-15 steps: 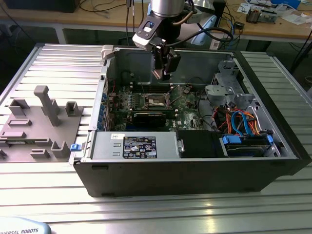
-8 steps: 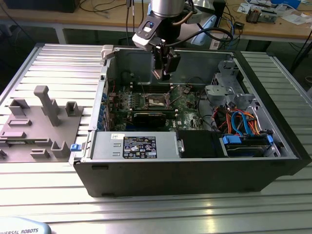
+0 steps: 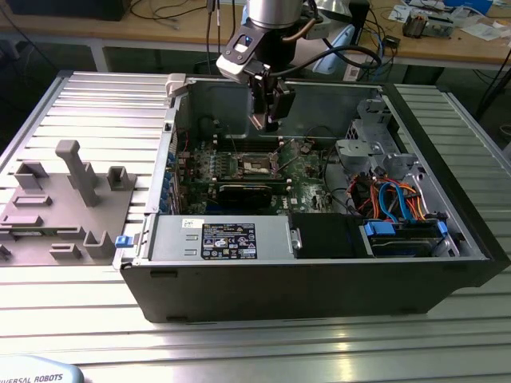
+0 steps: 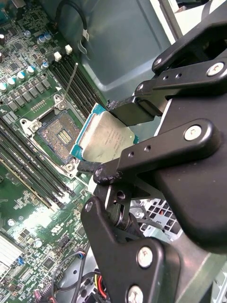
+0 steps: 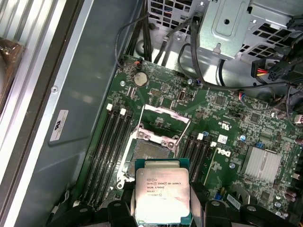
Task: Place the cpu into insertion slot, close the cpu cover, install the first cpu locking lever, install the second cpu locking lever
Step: 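Place the cpu into insertion slot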
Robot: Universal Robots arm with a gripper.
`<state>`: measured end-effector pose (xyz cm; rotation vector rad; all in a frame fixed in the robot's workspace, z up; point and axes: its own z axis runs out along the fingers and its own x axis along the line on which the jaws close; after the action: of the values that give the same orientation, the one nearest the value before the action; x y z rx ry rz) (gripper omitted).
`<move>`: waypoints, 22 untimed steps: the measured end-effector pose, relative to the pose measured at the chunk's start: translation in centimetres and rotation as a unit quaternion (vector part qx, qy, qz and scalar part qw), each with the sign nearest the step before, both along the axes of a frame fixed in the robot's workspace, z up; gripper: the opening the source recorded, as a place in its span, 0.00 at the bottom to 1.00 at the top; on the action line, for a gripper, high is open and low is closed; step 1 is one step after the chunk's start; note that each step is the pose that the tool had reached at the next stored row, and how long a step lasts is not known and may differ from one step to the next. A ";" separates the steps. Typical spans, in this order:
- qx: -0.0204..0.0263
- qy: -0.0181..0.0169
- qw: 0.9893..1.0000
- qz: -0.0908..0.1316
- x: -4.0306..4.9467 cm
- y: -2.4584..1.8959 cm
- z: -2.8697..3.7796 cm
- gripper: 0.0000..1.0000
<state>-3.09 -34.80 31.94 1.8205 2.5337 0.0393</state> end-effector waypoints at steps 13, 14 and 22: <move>0.000 0.000 1.000 -0.006 0.00 0.00 -0.02 0.54; 0.000 0.000 1.000 -0.007 0.00 0.00 -0.02 0.54; 0.000 0.000 1.000 -0.010 0.00 0.00 -0.03 0.54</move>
<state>-3.09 -34.80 31.91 1.8453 2.5153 0.0389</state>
